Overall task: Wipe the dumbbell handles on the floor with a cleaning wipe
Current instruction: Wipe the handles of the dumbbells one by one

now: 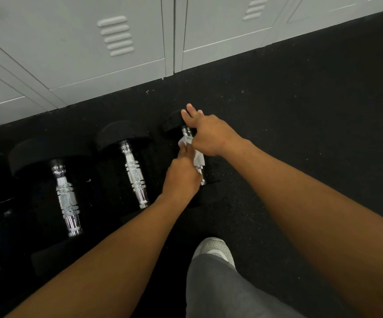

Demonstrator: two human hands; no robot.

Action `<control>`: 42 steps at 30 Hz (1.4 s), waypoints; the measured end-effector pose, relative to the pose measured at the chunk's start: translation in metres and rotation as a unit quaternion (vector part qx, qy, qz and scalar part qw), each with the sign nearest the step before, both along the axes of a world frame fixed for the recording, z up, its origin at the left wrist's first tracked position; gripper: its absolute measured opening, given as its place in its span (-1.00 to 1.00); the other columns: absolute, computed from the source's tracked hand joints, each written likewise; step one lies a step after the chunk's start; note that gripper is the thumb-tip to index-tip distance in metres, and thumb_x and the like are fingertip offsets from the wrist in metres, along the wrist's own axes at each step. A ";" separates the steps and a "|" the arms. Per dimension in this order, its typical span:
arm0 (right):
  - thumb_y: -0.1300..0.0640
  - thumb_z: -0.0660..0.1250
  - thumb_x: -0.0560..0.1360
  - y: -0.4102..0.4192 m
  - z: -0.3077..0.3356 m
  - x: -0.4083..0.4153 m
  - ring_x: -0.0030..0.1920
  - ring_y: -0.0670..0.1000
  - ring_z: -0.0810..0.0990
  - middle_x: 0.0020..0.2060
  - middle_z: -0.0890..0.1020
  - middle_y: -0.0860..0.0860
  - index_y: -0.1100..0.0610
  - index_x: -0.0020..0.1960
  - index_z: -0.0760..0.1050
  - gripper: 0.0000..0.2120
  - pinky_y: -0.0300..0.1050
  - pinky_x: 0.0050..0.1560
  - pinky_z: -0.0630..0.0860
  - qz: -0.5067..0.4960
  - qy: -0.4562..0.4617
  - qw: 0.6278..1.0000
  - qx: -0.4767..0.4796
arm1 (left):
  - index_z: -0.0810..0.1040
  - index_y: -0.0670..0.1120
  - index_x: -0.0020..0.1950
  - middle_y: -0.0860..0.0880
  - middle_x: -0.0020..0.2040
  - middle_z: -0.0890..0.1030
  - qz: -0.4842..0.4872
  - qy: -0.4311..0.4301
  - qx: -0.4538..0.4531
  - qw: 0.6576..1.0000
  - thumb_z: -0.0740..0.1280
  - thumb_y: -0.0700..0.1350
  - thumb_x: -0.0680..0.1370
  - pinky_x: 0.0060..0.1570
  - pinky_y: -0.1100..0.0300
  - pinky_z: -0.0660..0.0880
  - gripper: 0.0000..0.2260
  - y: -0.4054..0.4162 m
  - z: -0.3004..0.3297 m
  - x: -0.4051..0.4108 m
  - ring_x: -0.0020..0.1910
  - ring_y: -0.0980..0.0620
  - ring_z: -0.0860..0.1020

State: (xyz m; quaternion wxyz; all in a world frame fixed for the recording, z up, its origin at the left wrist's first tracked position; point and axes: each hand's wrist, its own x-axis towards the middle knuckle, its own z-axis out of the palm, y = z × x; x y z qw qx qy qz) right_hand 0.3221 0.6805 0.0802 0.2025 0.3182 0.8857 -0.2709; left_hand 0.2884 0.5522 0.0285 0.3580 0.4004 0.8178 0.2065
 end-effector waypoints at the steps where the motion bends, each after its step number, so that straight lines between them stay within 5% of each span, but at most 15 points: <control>1: 0.28 0.20 0.52 0.001 0.000 0.000 0.58 0.09 -0.01 0.60 -0.10 -0.07 0.02 0.61 -0.04 -0.25 0.06 0.43 0.34 0.001 -0.004 1.000 0.001 | 0.01 -0.04 0.61 -0.28 0.44 0.39 -0.030 0.009 -0.023 0.999 0.23 -0.29 0.57 -0.08 0.01 0.58 -0.33 -0.005 0.003 0.001 0.04 -0.21 0.60; 6: 0.33 0.18 0.49 0.000 0.000 -0.001 0.58 0.10 0.00 0.60 -0.11 -0.05 0.02 0.61 -0.04 -0.22 0.07 0.46 0.29 0.002 -0.005 1.000 0.005 | 0.20 -0.04 0.58 -0.20 0.60 0.09 -0.116 0.007 -0.081 0.990 0.21 -0.28 0.55 0.25 -0.07 0.47 -0.41 -0.017 0.009 0.003 0.32 -0.25 0.46; 11: 0.34 0.18 0.49 -0.002 -0.001 -0.003 0.58 0.11 0.00 0.60 -0.10 -0.05 0.02 0.61 -0.04 -0.22 0.07 0.45 0.31 0.003 -0.006 1.000 0.008 | 0.23 -0.03 0.58 -0.25 0.58 0.15 -0.203 0.032 -0.124 0.971 0.17 -0.20 0.61 0.35 -0.02 0.39 -0.48 -0.012 0.016 -0.006 0.41 -0.23 0.36; 14: 0.32 0.18 0.49 -0.001 0.001 -0.002 0.58 0.10 0.00 0.60 -0.09 -0.06 0.02 0.61 -0.04 -0.23 0.08 0.48 0.26 0.003 -0.003 1.000 0.008 | 0.43 -0.03 0.47 -0.18 0.46 0.41 -0.232 -0.012 -0.125 0.964 0.16 -0.21 0.60 0.30 0.10 0.42 -0.57 -0.018 0.023 -0.010 0.35 -0.16 0.44; 16: 0.33 0.17 0.48 -0.001 0.002 -0.002 0.58 0.09 0.00 0.60 -0.09 -0.07 0.00 0.61 -0.03 -0.22 0.09 0.47 0.27 -0.002 -0.001 1.000 0.004 | 0.58 -0.06 0.34 -0.12 0.27 0.59 -0.126 -0.120 -0.137 0.975 0.21 -0.20 0.61 0.08 0.25 0.48 -0.66 -0.017 0.023 -0.017 0.19 -0.08 0.57; 18: 0.33 0.17 0.46 -0.002 0.002 -0.002 0.58 0.07 0.00 0.60 -0.09 -0.10 -0.01 0.61 -0.02 -0.21 0.08 0.47 0.27 -0.005 0.001 1.000 0.000 | 0.67 -0.16 0.17 -0.13 -0.03 0.65 0.112 -0.252 -0.127 0.953 0.27 -0.23 0.59 -0.26 0.29 0.44 -0.77 -0.009 0.019 -0.033 -0.17 -0.02 0.62; 21: 0.32 0.19 0.45 -0.004 0.001 -0.003 0.59 0.05 -0.01 0.60 -0.08 -0.11 -0.02 0.61 -0.02 -0.19 0.07 0.47 0.27 -0.007 0.006 1.000 -0.008 | 0.54 -0.21 -0.06 -0.20 -0.15 0.59 0.426 -0.377 -0.051 0.821 0.12 -0.42 0.53 -0.27 0.12 0.49 -0.77 0.004 0.013 -0.059 -0.12 -0.20 0.64; 24: 0.32 0.18 0.45 -0.002 0.001 -0.003 0.59 0.04 -0.01 0.60 -0.08 -0.11 -0.02 0.61 -0.01 -0.20 0.06 0.45 0.30 -0.007 0.009 1.000 -0.006 | 0.48 -0.24 -0.09 -0.20 -0.18 0.55 0.484 -0.422 -0.016 0.767 0.05 -0.49 0.51 -0.13 0.00 0.56 -0.74 0.011 0.008 -0.059 -0.11 -0.23 0.64; 27: 0.32 0.16 0.45 0.000 -0.001 -0.003 0.58 0.05 0.01 0.60 -0.07 -0.11 -0.02 0.61 0.00 -0.21 0.05 0.42 0.33 -0.001 0.009 1.000 0.003 | 0.53 -0.24 -0.15 -0.19 -0.20 0.58 0.450 -0.448 -0.008 0.772 0.10 -0.47 0.53 -0.04 0.00 0.54 -0.74 0.022 -0.002 -0.049 -0.16 -0.15 0.60; 31: 0.30 0.19 0.47 0.000 -0.002 -0.003 0.58 0.05 0.00 0.60 -0.09 -0.11 -0.02 0.61 -0.03 -0.21 0.06 0.40 0.36 0.012 0.001 1.000 0.010 | 0.64 -0.20 0.01 -0.09 -0.17 0.69 0.403 -0.510 0.026 0.759 0.08 -0.49 0.52 0.02 0.05 0.58 -0.62 0.036 -0.010 -0.048 -0.05 -0.08 0.64; 38: 0.34 0.17 0.45 -0.001 -0.001 -0.002 0.58 0.03 0.00 0.60 -0.08 -0.12 -0.03 0.61 -0.02 -0.20 0.01 0.38 0.39 0.009 0.009 1.000 0.006 | 0.62 -0.04 0.10 -0.01 -0.05 0.69 0.244 -0.484 -0.019 0.840 0.04 -0.33 0.65 0.00 0.12 0.51 -0.62 0.016 -0.024 -0.049 0.00 -0.01 0.60; 42: 0.32 0.16 0.47 -0.004 0.000 -0.005 0.58 0.04 -0.01 0.60 -0.08 -0.12 -0.03 0.61 -0.01 -0.22 0.02 0.41 0.35 0.017 0.012 1.000 0.002 | 0.65 0.02 0.03 0.09 -0.10 0.71 0.203 -0.481 -0.043 0.852 0.03 -0.30 0.67 0.16 0.08 0.52 -0.58 0.008 -0.026 -0.051 0.02 0.06 0.62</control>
